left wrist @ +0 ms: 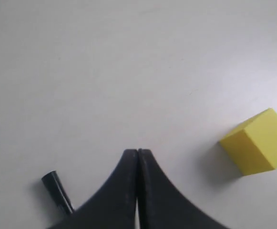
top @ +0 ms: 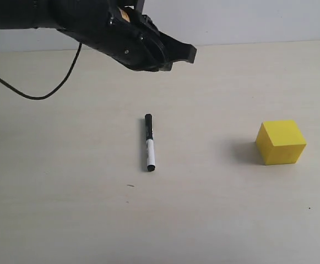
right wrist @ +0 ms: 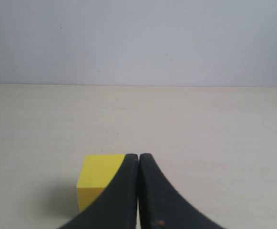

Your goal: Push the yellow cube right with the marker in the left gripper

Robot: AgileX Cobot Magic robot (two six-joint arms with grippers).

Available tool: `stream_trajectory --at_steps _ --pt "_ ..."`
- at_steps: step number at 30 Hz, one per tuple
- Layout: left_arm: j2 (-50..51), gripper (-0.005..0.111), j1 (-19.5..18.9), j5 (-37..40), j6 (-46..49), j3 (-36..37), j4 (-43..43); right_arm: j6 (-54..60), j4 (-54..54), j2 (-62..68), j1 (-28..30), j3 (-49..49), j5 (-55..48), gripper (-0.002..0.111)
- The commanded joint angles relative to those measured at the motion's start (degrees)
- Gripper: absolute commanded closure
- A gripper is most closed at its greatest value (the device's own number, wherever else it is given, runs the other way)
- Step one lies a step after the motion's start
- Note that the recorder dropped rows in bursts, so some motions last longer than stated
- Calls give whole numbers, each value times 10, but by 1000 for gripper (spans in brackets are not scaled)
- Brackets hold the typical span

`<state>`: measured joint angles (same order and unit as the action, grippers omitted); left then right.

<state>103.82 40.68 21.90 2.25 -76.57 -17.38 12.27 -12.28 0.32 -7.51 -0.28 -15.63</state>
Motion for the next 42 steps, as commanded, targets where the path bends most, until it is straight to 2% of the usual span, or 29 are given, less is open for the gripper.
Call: stream_trajectory --at_steps 1,4,8,15,20,22,30,34,42 --pt "-57 107 -2 -59 133 55 -99 0 2 -3 2 3 3 108" --pt "-102 107 -2 -98 145 106 -111 0 2 -3 2 3 3 108" --pt "-168 107 -2 -192 147 184 -111 0 2 -3 2 3 3 108" --pt "-291 107 -2 -314 146 331 -87 0 2 -3 2 3 3 108" --pt "-406 107 -1 -433 121 449 -80 0 2 -3 2 3 3 108" --pt "-464 107 -1 -466 121 495 -50 0 2 -3 2 3 3 108" --pt "-639 107 -1 -469 142 592 -21 0 2 -3 2 3 3 108" --pt "-672 107 -1 -442 142 608 -21 0 2 -3 2 3 3 108" --pt "-679 107 -1 -440 142 612 -21 0 2 -3 2 3 3 108"
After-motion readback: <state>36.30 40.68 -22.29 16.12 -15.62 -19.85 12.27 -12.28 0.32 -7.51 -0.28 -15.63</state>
